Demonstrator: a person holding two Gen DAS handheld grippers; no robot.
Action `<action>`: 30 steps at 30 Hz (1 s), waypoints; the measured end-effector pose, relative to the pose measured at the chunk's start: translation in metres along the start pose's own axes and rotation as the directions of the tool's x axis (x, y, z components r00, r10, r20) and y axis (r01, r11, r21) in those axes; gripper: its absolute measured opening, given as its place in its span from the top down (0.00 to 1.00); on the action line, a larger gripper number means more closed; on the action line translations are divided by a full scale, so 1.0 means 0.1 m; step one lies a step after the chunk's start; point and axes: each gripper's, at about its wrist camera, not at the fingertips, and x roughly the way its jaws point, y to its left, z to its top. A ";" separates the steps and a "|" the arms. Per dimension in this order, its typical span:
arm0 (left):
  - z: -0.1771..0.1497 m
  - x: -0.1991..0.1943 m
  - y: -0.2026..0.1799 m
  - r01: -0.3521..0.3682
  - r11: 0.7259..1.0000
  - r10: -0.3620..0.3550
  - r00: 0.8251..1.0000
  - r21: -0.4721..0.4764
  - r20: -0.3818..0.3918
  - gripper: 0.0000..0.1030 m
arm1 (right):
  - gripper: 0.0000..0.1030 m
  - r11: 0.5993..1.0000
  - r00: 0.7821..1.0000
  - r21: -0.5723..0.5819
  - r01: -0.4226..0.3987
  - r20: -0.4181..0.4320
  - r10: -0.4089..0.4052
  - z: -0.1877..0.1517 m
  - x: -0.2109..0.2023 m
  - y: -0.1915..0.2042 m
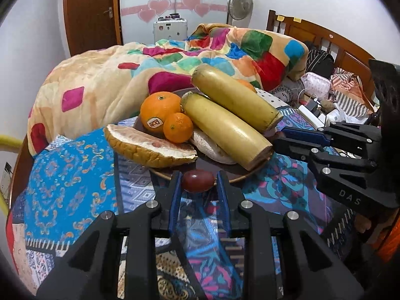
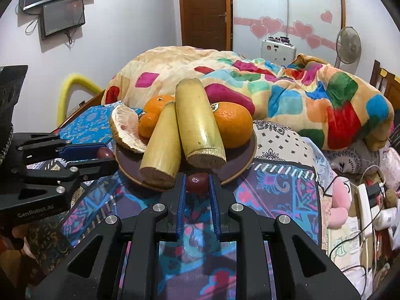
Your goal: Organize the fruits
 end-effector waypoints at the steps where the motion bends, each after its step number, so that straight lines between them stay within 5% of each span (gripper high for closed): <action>1: 0.00 0.04 0.01 0.006 1.000 -0.006 1.000 -0.006 -0.007 0.73 | 0.84 1.000 1.000 -0.002 -0.001 -0.004 0.001 0.00 0.02 0.00; 10: 0.05 0.10 -0.04 -0.014 1.000 0.014 1.000 0.008 0.011 0.73 | 0.84 1.000 1.000 0.000 -0.017 -0.024 0.017 0.03 0.10 0.00; 16: 0.04 0.12 -0.06 -0.030 0.999 0.030 0.999 0.014 0.013 0.63 | 0.83 1.000 0.999 0.007 -0.020 -0.035 0.020 0.05 0.14 -0.01; 19: 0.03 0.06 -0.07 -0.037 0.999 0.037 0.999 0.019 0.026 0.63 | 0.75 1.000 0.999 0.010 -0.001 -0.038 0.001 0.05 0.14 -0.03; 30: -0.09 -0.71 -0.11 -0.049 0.998 0.054 0.986 -0.034 0.157 0.62 | 0.70 0.999 0.997 0.043 0.011 0.076 -0.014 0.01 -0.48 -0.02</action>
